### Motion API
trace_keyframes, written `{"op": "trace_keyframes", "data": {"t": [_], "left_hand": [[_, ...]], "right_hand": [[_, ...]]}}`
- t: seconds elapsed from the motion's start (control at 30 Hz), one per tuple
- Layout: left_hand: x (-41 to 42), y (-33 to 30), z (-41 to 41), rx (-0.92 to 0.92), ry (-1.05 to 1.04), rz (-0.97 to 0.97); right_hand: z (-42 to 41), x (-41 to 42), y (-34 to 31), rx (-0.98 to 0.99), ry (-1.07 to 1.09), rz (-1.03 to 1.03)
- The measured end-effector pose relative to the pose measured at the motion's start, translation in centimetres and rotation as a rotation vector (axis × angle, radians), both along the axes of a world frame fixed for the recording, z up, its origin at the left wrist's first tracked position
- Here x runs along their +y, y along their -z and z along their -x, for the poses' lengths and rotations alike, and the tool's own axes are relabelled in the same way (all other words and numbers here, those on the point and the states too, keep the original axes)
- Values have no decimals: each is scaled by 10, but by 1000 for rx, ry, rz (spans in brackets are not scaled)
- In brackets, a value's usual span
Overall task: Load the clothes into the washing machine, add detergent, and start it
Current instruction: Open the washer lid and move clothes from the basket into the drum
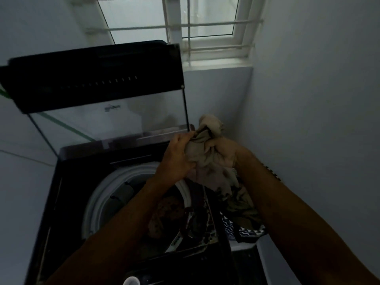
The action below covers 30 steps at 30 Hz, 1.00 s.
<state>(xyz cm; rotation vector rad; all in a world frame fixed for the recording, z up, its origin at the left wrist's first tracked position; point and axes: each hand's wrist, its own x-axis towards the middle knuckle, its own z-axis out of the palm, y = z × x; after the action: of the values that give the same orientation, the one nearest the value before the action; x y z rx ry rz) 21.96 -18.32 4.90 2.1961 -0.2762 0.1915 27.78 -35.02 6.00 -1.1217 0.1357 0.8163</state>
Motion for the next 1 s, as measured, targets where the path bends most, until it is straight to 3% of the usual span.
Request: {"op": "trace_keyframes", "data": {"t": [0.13, 0.2, 0.4, 0.57, 0.7, 0.87, 0.93, 1.0], "left_hand": [[28, -16, 11, -124, -86, -117], [48, -27, 17, -182, -136, -210], [91, -51, 34, -356, -185, -301], [89, -44, 44, -87, -143, -432], [89, -27, 46, 171, -49, -665], [88, 15, 53, 393, -9, -923], [86, 32, 56, 317, 34, -745], [82, 41, 59, 213, 45, -388]], "right_hand": [[4, -4, 0, -88, -255, -83], [3, -15, 4, -123, -311, 2], [0, -37, 52, -521, -651, 918], [3, 5, 47, -782, -510, 1174], [-2, 27, 36, -892, -629, 1113], [10, 58, 15, -911, -709, 839], [19, 73, 13, -837, -729, 729], [28, 87, 12, -783, -708, 624]]}}
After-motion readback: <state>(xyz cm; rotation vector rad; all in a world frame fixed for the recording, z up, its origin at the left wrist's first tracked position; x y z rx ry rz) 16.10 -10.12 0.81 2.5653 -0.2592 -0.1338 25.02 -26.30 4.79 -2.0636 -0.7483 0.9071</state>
